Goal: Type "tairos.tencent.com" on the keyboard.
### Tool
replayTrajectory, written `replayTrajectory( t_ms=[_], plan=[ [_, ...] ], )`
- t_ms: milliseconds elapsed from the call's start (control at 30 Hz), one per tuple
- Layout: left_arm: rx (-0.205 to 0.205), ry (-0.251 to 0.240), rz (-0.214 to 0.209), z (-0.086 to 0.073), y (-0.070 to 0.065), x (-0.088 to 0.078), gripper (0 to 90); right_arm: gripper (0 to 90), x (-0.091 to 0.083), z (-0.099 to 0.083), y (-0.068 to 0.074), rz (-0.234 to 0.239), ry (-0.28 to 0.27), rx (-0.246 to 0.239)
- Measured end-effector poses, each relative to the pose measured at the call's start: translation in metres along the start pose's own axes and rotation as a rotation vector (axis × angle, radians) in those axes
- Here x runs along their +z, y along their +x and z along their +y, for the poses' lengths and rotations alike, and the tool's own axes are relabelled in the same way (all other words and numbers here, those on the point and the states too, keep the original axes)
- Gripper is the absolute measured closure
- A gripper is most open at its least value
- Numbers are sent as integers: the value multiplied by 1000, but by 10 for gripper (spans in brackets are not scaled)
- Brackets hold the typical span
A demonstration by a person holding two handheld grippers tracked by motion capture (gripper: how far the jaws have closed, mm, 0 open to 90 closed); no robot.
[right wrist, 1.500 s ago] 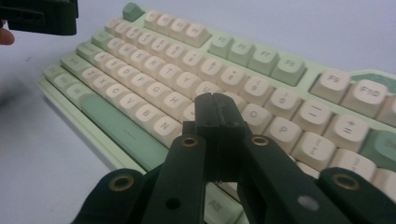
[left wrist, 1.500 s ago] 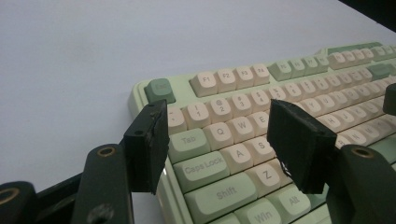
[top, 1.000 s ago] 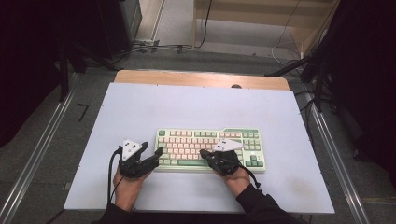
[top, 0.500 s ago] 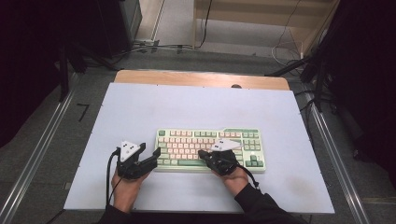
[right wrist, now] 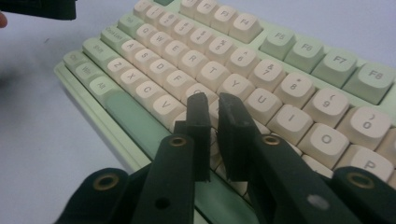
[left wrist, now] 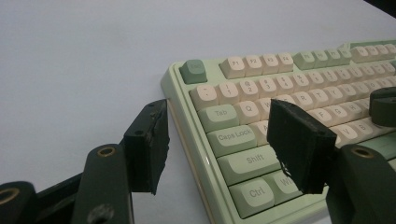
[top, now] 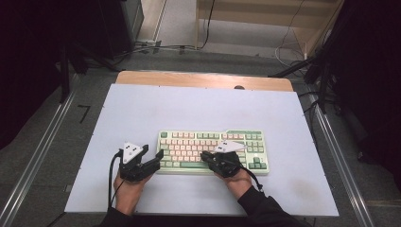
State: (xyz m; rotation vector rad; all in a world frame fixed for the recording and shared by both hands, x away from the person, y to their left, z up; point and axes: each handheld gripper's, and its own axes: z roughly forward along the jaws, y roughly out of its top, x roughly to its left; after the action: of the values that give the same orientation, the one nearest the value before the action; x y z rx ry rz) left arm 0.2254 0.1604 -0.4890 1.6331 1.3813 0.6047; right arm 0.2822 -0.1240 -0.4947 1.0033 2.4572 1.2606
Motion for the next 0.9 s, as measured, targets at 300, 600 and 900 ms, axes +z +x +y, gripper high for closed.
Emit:
replayTrajectory(
  t_ms=[300,600,900],
  plan=[
    [6,0,-5,1,-1,0,393,471,-4,2,-4,-14,-9,32],
    [21,8,-27,3,-6,8,402,291,-10,1,-8,-56,-22,56],
    [54,23,-64,10,-16,21,588,289,-24,-8,-17,-99,-36,91]
  ],
)
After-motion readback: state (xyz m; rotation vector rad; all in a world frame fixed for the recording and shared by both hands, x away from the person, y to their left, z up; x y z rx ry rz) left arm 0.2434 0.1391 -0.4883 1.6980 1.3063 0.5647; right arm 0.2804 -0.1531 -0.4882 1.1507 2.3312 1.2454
